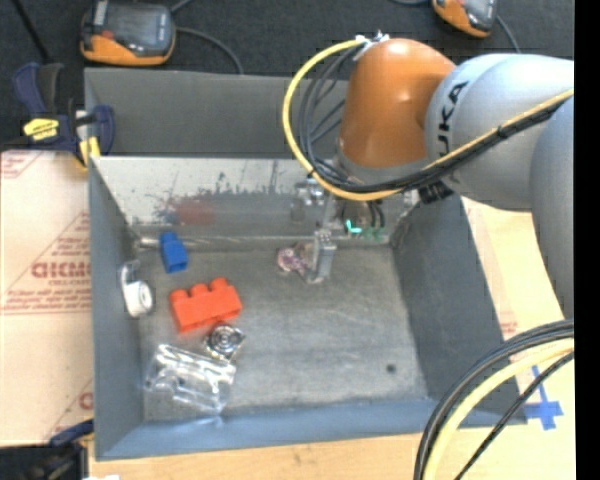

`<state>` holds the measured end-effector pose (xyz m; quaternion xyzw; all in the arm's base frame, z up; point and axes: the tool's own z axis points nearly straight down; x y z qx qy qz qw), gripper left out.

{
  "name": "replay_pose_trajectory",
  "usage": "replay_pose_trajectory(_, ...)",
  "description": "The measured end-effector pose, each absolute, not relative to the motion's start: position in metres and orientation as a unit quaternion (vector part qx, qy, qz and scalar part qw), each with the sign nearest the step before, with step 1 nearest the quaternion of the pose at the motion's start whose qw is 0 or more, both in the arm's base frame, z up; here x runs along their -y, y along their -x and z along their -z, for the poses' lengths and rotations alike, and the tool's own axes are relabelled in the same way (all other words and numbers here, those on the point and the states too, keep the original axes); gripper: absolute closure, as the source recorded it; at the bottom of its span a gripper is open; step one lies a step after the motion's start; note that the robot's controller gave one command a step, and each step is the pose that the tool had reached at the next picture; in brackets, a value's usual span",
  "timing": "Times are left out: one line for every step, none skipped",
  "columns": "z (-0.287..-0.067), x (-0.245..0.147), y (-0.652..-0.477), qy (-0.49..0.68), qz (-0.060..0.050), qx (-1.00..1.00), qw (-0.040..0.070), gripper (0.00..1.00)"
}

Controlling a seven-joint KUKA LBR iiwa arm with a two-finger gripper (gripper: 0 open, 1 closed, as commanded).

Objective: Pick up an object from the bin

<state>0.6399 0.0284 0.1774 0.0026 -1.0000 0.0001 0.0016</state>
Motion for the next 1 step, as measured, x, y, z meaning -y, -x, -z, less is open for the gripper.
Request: replay_pose_trajectory(-0.0816,0.0351,-0.6399,-0.118,-0.001,0.993,0.000,0.00)
